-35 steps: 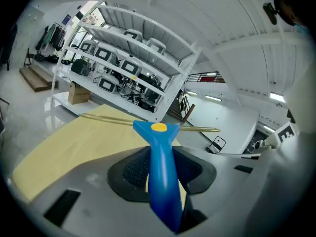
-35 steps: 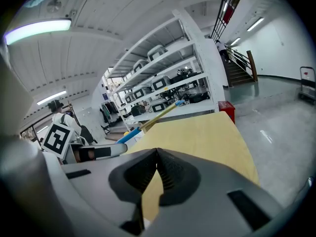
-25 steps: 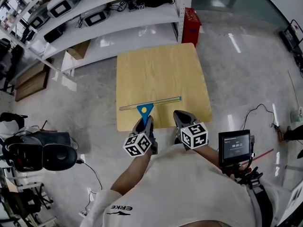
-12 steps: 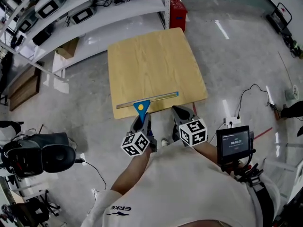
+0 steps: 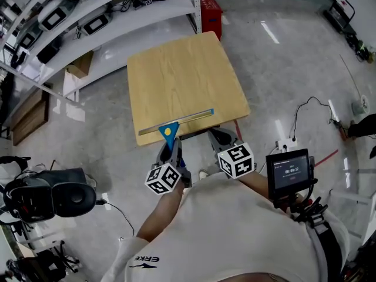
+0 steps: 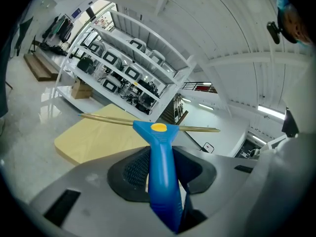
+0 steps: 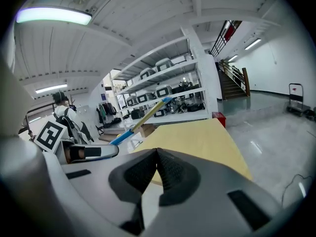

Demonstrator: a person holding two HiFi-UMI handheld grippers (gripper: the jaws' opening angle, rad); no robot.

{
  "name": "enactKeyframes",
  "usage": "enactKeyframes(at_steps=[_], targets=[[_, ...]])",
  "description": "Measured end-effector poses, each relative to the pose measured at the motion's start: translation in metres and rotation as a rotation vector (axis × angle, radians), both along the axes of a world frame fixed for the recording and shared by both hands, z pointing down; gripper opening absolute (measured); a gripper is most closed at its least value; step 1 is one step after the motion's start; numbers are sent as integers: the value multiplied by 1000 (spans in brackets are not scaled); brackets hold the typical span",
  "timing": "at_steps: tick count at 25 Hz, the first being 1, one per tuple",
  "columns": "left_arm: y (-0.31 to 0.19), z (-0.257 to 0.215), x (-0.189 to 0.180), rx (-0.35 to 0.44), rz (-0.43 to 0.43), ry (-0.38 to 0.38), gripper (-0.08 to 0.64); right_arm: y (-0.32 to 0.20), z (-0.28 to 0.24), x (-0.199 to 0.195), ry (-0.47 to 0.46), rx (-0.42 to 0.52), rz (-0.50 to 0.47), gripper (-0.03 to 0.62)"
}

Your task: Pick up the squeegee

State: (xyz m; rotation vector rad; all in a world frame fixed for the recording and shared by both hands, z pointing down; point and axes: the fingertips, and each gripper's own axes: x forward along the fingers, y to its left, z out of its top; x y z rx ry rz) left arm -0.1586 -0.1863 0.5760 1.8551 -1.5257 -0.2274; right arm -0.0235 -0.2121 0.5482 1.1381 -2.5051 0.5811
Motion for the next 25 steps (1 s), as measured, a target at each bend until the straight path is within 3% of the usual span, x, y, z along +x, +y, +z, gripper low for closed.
enactKeyframes(at_steps=[10, 25], targets=[[5, -18, 40, 37, 20, -15, 129, 7, -14, 39, -12, 41, 17, 5], [-3, -13, 51, 44, 41, -20, 129, 1, -6, 52, -22, 39, 61, 5]])
